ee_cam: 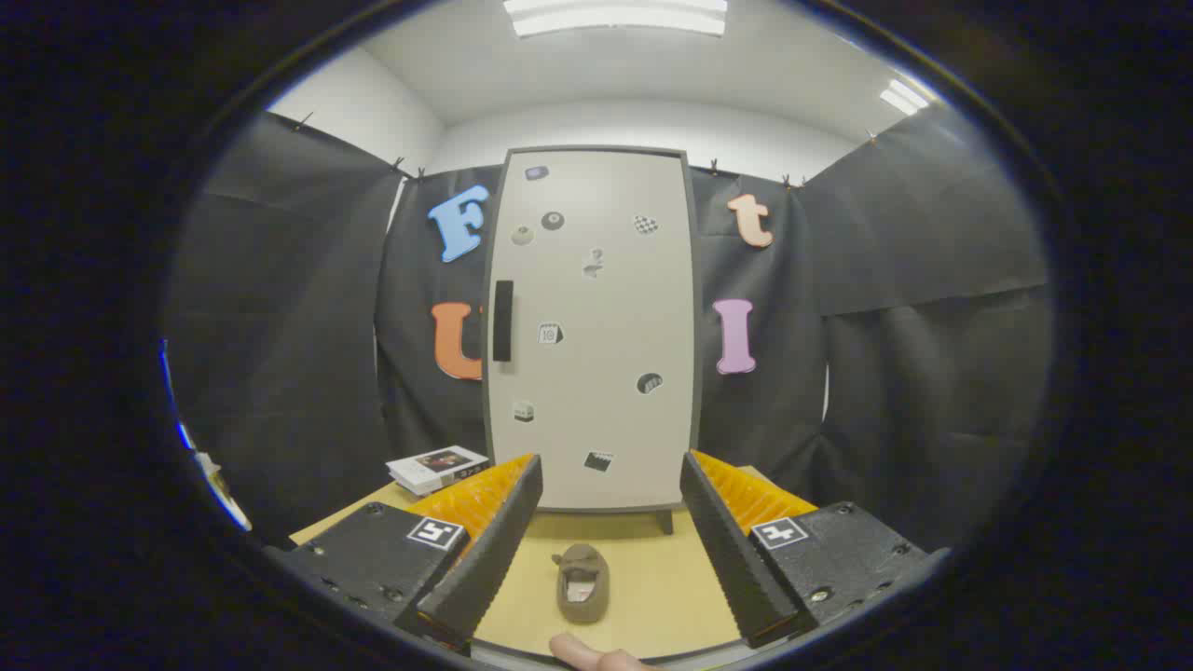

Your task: Open the shoe cabinet door, grab the shoes and put them into the shoe cabinet, then close the shoe cabinet door.

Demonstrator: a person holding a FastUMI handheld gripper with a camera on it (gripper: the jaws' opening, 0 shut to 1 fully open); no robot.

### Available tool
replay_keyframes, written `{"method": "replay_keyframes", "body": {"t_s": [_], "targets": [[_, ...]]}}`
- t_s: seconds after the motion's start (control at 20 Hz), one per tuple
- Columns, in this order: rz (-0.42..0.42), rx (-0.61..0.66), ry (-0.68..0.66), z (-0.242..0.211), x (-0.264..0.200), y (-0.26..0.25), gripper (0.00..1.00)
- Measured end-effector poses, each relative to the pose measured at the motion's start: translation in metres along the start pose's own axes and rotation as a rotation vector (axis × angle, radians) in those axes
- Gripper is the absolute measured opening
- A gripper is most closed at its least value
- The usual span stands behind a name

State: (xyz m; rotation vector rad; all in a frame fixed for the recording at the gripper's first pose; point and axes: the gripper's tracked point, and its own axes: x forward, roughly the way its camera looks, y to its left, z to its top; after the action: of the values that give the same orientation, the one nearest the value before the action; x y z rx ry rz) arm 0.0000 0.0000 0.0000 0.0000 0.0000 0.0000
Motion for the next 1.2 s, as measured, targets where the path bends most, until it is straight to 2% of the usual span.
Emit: {"method": "replay_keyframes", "body": {"t_s": [0.25,0.45,0.75,1.05,1.2], "targets": [[0.061,0.004,0.004,0.001,-0.007,0.017,0.98],[0.1,0.039,0.074,-0.008,-0.007,0.023,0.98],[0.133,0.106,0.082,0.014,-0.003,0.03,0.97],[0.14,0.113,0.078,0.036,0.044,0.04,0.98],[0.184,0.161,0.098,0.043,0.082,0.056,0.99]]}}
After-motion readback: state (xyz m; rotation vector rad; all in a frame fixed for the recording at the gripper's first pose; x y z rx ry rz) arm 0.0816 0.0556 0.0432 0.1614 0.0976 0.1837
